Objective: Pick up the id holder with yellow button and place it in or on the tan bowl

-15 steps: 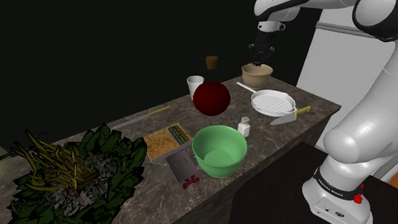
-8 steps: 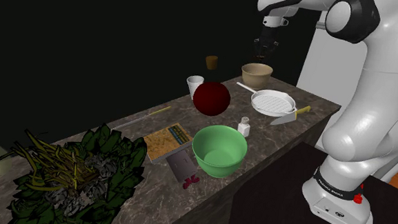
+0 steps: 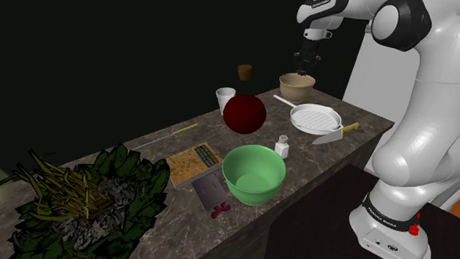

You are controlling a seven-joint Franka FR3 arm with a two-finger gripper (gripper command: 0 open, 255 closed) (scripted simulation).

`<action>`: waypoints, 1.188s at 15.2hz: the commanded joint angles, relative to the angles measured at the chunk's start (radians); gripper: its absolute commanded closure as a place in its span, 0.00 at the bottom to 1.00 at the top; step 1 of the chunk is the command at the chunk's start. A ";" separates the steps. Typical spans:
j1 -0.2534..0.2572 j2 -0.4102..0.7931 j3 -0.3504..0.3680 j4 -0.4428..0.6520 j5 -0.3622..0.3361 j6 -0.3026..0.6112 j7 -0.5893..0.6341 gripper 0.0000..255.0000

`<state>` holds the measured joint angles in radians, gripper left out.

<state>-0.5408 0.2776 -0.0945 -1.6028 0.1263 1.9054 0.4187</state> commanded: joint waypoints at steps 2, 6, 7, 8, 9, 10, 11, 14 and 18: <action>0.001 0.004 0.001 -0.035 0.002 0.039 -0.003 1.00; 0.001 0.015 0.002 -0.073 0.005 0.089 -0.009 1.00; 0.001 0.017 0.002 -0.080 0.006 0.097 -0.010 1.00; 0.001 0.017 0.002 -0.080 0.006 0.097 -0.010 1.00; 0.001 0.017 0.002 -0.080 0.006 0.097 -0.010 1.00; 0.001 0.017 0.002 -0.080 0.006 0.097 -0.010 1.00; 0.001 0.017 0.002 -0.080 0.006 0.097 -0.010 1.00; 0.001 0.017 0.002 -0.080 0.006 0.097 -0.010 1.00; 0.001 0.017 0.002 -0.080 0.006 0.097 -0.010 0.00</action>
<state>-0.5394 0.2951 -0.0924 -1.6824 0.1324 2.0025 0.4085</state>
